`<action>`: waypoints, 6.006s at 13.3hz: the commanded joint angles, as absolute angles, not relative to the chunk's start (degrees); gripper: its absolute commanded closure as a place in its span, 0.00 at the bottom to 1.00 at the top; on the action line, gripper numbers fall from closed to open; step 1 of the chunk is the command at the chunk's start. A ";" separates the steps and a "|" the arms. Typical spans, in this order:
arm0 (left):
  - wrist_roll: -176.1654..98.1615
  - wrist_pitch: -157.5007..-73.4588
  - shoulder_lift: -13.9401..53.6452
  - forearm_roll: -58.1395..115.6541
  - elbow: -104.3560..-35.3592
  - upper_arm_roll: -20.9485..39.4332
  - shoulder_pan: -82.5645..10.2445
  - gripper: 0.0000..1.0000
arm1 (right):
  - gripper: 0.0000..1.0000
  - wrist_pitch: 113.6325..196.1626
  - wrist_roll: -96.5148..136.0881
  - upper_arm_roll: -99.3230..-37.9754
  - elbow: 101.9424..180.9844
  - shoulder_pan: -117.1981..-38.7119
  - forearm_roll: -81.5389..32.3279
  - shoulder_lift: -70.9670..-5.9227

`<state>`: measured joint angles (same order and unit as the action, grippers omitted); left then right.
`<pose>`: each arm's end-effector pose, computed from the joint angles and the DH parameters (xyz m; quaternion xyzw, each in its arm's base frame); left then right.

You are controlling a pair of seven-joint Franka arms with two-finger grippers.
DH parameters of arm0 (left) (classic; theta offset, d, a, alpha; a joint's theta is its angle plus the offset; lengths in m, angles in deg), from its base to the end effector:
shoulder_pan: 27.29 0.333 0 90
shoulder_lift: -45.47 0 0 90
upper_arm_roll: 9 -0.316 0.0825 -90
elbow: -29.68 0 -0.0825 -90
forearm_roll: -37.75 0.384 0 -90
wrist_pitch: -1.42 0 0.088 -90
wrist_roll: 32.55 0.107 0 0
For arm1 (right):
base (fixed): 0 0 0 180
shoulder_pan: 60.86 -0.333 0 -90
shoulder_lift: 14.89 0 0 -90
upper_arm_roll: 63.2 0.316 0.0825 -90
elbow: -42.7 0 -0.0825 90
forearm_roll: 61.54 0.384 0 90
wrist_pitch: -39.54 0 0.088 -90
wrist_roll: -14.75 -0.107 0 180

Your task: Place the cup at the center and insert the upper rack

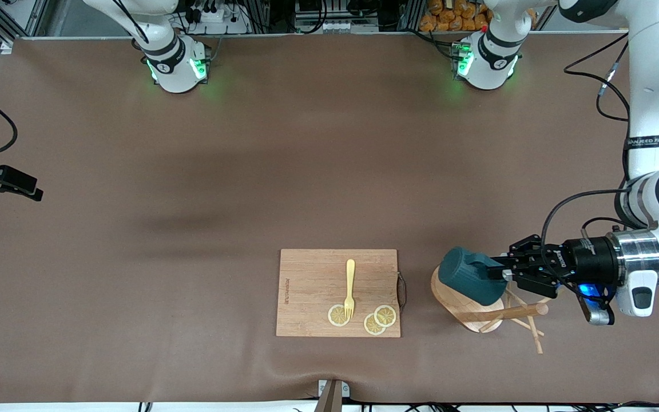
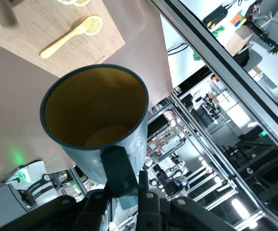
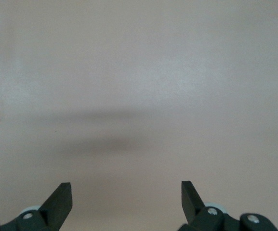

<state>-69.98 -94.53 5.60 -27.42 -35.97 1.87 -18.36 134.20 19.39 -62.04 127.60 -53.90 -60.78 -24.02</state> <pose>0.7418 -0.0676 0.4501 0.7320 0.3510 -0.2520 0.5268 0.6065 -0.0612 0.5812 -0.9999 0.0108 -0.0062 0.0077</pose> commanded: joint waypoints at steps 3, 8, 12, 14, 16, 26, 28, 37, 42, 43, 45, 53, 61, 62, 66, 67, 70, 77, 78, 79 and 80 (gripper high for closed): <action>-64.47 -88.15 2.94 -32.12 -35.98 0.94 -15.51 1.00 | 0.00 133.94 19.50 -61.18 126.99 -52.77 -60.22 -23.95; -59.02 -86.30 -0.48 -34.67 -36.06 0.94 -13.67 1.00 | 0.00 133.94 19.50 -61.18 126.99 -52.77 -60.22 -23.95; -57.78 -85.42 -1.55 -34.59 -36.06 0.94 -12.79 1.00 | 0.00 133.94 19.41 -61.18 126.90 -52.77 -60.13 -23.95; -57.34 -85.33 -1.72 -34.41 -36.06 0.94 -12.52 1.00 | 0.00 134.02 19.41 -61.18 126.99 -52.77 -60.13 -23.95; -57.34 -85.33 -1.72 -34.50 -36.06 0.94 -11.91 1.00 | 0.00 133.94 19.41 -61.18 126.90 -52.86 -60.05 -23.95; -53.82 -85.24 -3.22 -34.76 -36.06 -0.38 -11.73 1.00 | 0.00 134.02 19.33 -61.18 125.67 -52.68 -60.05 -23.95; -53.82 -85.24 -3.66 -35.20 -36.06 -0.38 -11.55 1.00 | 0.00 134.11 19.33 -61.18 125.59 -52.68 -60.13 -23.95; -52.33 -85.24 -4.27 -35.81 -36.06 -0.38 -10.67 1.00 | 0.00 134.11 19.33 -61.18 125.59 -52.68 -60.13 -23.95; -51.98 -85.33 -4.36 -37.04 -36.06 -0.38 -10.67 0.18 | 0.00 134.11 19.33 -61.18 125.59 -52.68 -60.13 -23.95; -51.98 -85.33 -4.36 -37.83 -36.06 -0.47 -10.76 0.08 | 0.00 134.11 19.33 -61.18 125.59 -52.68 -60.13 -23.95; -51.89 -85.33 -4.19 -37.84 -36.06 -0.47 -10.85 0.00 | 0.00 134.11 19.33 -61.18 125.59 -52.68 -60.13 -23.95; -52.42 -85.33 0.20 -31.44 -35.80 -3.62 -14.09 0.00 | 0.00 134.11 19.33 -61.18 125.59 -52.68 -60.13 -23.95; -51.27 -87.53 15.22 -4.74 -36.15 -6.18 -19.37 0.00 | 0.00 134.02 18.97 -61.18 125.59 -52.68 -59.96 -23.95; -51.18 -87.53 17.50 0.17 -36.67 -6.01 -20.25 0.00 | 0.00 134.02 18.89 -61.18 125.59 -52.77 -59.96 -23.95; -50.30 -86.91 25.42 21.97 -38.96 0.12 -22.19 0.00 | 0.00 133.76 18.80 -61.18 125.59 -52.77 -57.95 -23.95; -50.22 -86.74 27.09 24.28 -40.36 0.93 -22.28 0.00 | 0.00 133.32 18.88 -61.18 125.59 -53.38 -57.41 -23.95; -49.69 -86.56 33.94 34.79 -46.59 1.20 -24.90 0.00 | 0.00 131.65 18.89 -60.83 125.59 -53.47 -57.06 -23.77; -42.85 -80.76 46.61 44.77 -57.33 1.29 -25.97 0.00 | 0.00 129.72 18.80 -60.83 123.56 -55.23 -56.97 -23.86; -40.75 -80.76 46.70 44.87 -57.25 0.77 -25.97 0.00 | 0.00 129.80 18.88 -60.83 123.56 -55.23 -57.06 -23.86; -39.33 -80.76 46.70 44.78 -57.42 0.33 -25.79 0.00 | 0.00 129.72 18.80 -60.83 123.56 -55.23 -57.14 -23.86; -39.23 -80.76 46.88 44.78 -57.42 0.15 -25.70 0.00 | 0.00 129.72 18.80 -60.83 123.56 -55.23 -57.06 -23.86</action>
<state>-41.31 -80.62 45.78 43.50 -55.84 0.88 -25.60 130.59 19.30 -60.71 124.26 -55.16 -57.98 -23.95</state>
